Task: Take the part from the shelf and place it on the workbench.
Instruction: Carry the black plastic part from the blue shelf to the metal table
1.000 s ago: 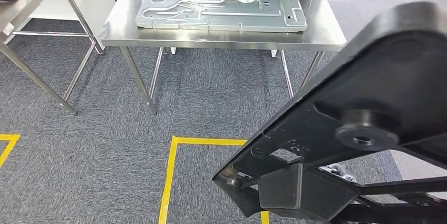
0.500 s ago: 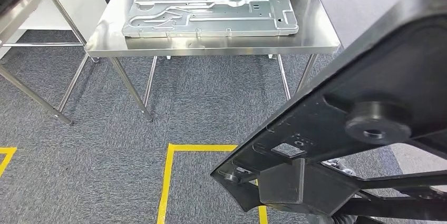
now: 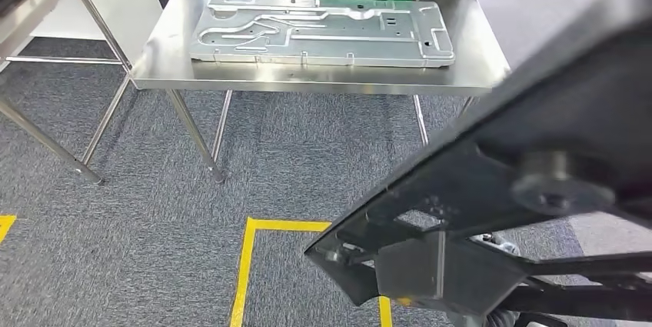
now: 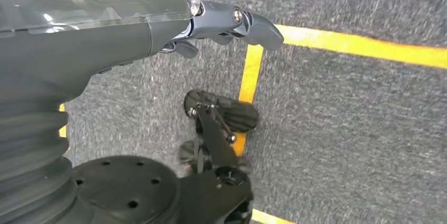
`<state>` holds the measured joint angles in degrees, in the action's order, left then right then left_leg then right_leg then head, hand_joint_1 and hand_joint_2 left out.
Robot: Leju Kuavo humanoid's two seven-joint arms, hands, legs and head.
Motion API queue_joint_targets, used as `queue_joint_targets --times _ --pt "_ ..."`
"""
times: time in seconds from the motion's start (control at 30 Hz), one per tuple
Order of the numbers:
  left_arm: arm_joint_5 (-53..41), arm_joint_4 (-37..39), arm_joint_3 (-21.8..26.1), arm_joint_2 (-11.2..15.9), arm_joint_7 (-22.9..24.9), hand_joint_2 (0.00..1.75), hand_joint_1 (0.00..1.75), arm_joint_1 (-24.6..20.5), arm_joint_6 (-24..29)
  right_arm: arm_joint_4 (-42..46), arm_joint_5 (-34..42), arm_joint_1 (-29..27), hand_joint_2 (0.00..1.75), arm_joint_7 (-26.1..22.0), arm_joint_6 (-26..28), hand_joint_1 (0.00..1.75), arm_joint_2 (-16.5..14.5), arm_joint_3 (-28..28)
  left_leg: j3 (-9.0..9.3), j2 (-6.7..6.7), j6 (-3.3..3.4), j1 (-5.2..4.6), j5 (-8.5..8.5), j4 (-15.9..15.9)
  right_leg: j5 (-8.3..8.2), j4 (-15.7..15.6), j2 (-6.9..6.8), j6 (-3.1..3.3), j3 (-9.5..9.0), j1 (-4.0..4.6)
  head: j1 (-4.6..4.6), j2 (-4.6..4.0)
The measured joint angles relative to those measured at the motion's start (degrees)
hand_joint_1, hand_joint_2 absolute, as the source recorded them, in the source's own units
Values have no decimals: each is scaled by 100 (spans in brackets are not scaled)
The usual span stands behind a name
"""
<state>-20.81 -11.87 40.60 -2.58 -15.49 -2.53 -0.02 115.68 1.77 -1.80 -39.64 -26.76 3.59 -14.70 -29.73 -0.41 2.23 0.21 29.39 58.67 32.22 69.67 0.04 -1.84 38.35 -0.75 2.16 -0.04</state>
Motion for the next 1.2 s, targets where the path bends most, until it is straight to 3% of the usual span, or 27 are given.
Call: queue_joint_targets --times 0.03,0.1,0.17,0.27,0.33,0.4,0.43,0.47,0.57,0.6,0.63,0.73,0.8,0.9,0.93,0.97,1.0,1.07,1.1,1.13,1.2 --pt "-3 1 7 -4 1 175 0 6 0 -1 1 10 175 1 -3 162 -2 2 58 -2 -14 2 54 -4 -297 -355 -1 31 -80 9 3 0" --pt "-13 2 19 -16 4 175 0 -2 0 -9 8 30 175 1 -12 162 -5 11 136 -10 -63 0 137 -23 -629 -870 -12 89 -179 54 -2 0" --pt "-25 2 25 -24 7 175 0 -17 1 -15 18 35 175 0 -22 162 -9 28 201 -9 -142 -6 158 -36 -642 -999 -9 160 -193 90 -10 0" --pt "-50 -2 31 -18 3 175 0 -24 2 -13 37 34 175 -2 -54 162 -18 59 212 4 -236 -5 230 167 -614 -1086 15 276 -395 49 -24 0" --pt "-66 -4 39 -16 -3 175 0 -41 1 -12 59 36 175 -4 -95 162 -32 77 -78 7 -260 13 468 729 -538 -1118 8 330 -526 43 -40 0" --pt "-78 -4 57 -17 -7 175 0 -38 -2 -12 72 26 175 -3 -126 162 -43 95 -534 8 -296 28 715 1365 -448 -1118 13 347 -619 52 -48 0" --pt "-83 -4 68 -16 -7 175 0 -27 -2 -11 73 19 175 -3 -132 162 -48 102 -698 8 -306 32 723 1500 -397 -1117 23 346 -677 56 -49 0" --pt "-84 -4 80 -16 -6 175 0 -16 -2 -10 75 12 175 -3 -135 162 -54 109 -771 8 -307 34 605 1434 -342 -1117 33 340 -748 58 -49 0" --pt "-86 -4 122 -9 1 175 0 8 -1 19 102 7 175 -4 -159 162 -84 143 -641 12 -248 10 -178 498 -157 -1121 39 303 -997 65 -38 0" --pt "-92 -4 140 -5 3 175 0 8 -1 32 111 7 175 -4 -171 162 -90 160 -598 13 -221 -13 -316 266 -110 -1130 41 278 -1043 64 -35 0" --pt "-96 -5 155 -1 3 175 0 10 1 47 119 4 175 -3 -180 162 -95 179 -582 14 -190 -38 -390 153 -78 -1140 44 244 -1083 59 -27 0" --pt "-103 -7 183 2 -2 175 0 20 7 102 128 -20 175 -2 -201 162 -101 240 -444 8 -88 -41 -380 23 -82 -1064 51 132 -1158 53 -18 0" --pt "-104 -7 195 -1 -4 175 0 16 9 137 137 -18 175 -4 -211 162 -101 272 -279 6 -44 -5 -352 -69 -17 -722 38 79 -1020 45 3 0" --pt "-102 -7 219 0 -2 175 0 1 9 160 147 -24 175 -7 -225 162 -101 304 -136 1 -21 8 -249 -110 359 221 29 4 -329 5 23 0" --pt "-97 -7 227 0 1 175 0 -1 10 161 148 -26 175 -7 -233 162 -101 307 -84 -2 -29 10 -197 -109 432 387 28 -17 -129 -7 23 0" --pt "-91 -7 238 -1 7 175 0 3 16 161 150 -26 175 -7 -242 162 -101 307 -16 -6 -44 15 -140 -109 388 367 26 -35 -17 -17 23 0" --pt "-84 -7 250 -2 12 175 0 7 24 161 155 -25 175 -7 -253 162 -101 306 68 -9 -62 23 -77 -109 216 173 24 -51 3 -25 23 0" --pt "-68 -7 277 -9 22 175 0 14 49 153 176 -18 175 -8 -288 162 -101 305 255 -14 -115 38 63 -106 -370 -489 13 -47 -95 -32 24 0" --pt "-59 -7 293 -11 25 175 0 10 61 139 191 -7 175 -8 -310 162 -101 304 310 -18 -149 39 125 -107 -561 -747 4 -14 -143 -21 27 -1" --pt "-50 -7 311 -13 27 175 0 2 72 124 203 3 175 -8 -326 162 -103 303 344 -19 -190 37 184 -112 -690 -896 -2 37 -166 -10 27 -1" --pt "-35 -7 344 -14 29 175 0 -15 85 95 225 32 175 -7 -340 162 -107 302 395 -15 -274 29 234 -113 -668 -947 5 154 -190 12 26 -1"
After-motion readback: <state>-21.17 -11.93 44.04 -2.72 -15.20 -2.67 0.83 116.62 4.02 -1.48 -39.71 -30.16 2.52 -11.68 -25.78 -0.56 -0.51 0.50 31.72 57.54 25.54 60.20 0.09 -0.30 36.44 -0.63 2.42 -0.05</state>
